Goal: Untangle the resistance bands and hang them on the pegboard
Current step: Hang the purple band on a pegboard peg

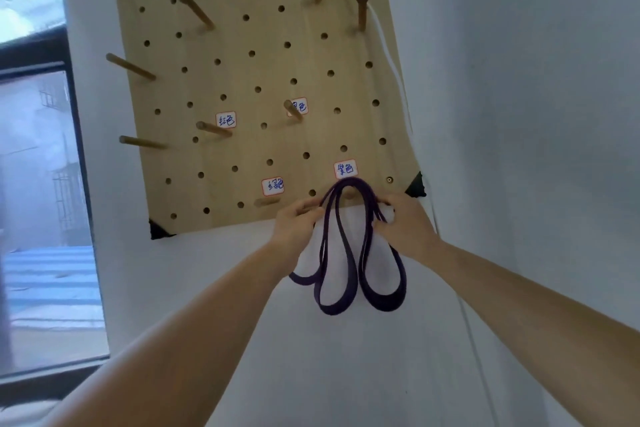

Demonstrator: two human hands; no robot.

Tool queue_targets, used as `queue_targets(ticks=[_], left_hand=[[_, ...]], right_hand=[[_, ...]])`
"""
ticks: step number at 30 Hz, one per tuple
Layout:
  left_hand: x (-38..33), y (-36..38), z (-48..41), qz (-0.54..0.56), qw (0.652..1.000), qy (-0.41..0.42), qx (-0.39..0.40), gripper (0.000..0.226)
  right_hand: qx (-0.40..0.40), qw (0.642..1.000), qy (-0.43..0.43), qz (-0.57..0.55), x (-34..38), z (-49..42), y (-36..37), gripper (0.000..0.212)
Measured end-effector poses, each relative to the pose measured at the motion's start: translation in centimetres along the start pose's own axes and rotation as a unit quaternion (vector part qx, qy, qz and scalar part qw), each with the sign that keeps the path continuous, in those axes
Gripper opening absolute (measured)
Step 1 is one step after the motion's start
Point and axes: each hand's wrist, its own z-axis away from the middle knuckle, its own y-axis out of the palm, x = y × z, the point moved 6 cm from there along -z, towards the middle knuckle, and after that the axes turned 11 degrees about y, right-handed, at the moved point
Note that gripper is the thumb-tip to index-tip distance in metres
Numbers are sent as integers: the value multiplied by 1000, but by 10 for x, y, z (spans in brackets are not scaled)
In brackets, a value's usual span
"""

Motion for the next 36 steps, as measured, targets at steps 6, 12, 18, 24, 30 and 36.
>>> queue_targets(ticks=[6, 12, 18, 24, 30, 36], left_hand=[[8, -45, 89, -65, 997, -28, 44, 13], [55, -88, 183, -94, 986, -71, 117, 12], [139, -120, 297, -148, 964, -128, 177, 13], [232, -137, 431, -163, 936, -228, 212, 9], [304, -157, 528, -141, 907, -358, 174, 13], [366, -169, 630, -160, 869, -440, 161, 12]], right_hand=[[-48, 993, -66, 85, -4, 72, 12, 29], [145, 989, -19, 35, -17, 151, 58, 5], [342, 937, 75, 17, -57, 248, 130, 4], [547, 817, 124, 136, -109, 352, 220, 25], [629, 733, 153, 209, -168, 445, 291, 22], [659, 681, 235, 216, -238, 559, 326, 3]])
